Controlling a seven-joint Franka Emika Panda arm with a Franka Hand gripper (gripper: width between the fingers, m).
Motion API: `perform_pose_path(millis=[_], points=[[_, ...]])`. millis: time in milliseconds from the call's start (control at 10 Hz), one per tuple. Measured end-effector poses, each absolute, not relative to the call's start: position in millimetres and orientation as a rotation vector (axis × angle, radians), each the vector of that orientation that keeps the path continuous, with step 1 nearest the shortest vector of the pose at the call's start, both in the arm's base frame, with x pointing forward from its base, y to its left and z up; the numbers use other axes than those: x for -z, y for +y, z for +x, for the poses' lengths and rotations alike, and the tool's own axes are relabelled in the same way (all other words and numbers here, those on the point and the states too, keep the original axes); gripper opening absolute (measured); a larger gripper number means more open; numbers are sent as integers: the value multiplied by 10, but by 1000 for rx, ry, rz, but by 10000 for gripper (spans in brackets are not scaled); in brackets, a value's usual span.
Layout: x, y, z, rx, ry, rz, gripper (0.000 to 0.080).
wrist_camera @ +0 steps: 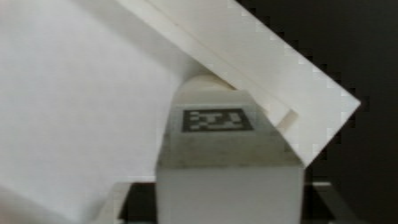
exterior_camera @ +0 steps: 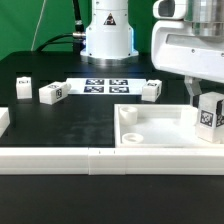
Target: Assemble one leg
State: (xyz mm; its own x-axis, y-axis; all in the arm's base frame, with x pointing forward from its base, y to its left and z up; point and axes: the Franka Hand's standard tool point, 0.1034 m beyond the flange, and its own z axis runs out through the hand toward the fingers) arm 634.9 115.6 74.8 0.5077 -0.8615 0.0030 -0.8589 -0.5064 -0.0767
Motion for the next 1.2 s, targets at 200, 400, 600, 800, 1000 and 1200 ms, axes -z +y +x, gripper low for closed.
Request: perform_pose_path(millis=[200,400,600,800,1000,1200], points=[[-747,1154,6339,61,1815,-2489,292],[-747,1164,6331,45,2028,-2311,294],[-751,1173,6332,25,2179,-2153,294],[-747,1183,6330,21,2159,-2171,427],[-751,1199,6334,27,2082,-2240,622],[-744,1232,6321,38,1811,-2471,644]])
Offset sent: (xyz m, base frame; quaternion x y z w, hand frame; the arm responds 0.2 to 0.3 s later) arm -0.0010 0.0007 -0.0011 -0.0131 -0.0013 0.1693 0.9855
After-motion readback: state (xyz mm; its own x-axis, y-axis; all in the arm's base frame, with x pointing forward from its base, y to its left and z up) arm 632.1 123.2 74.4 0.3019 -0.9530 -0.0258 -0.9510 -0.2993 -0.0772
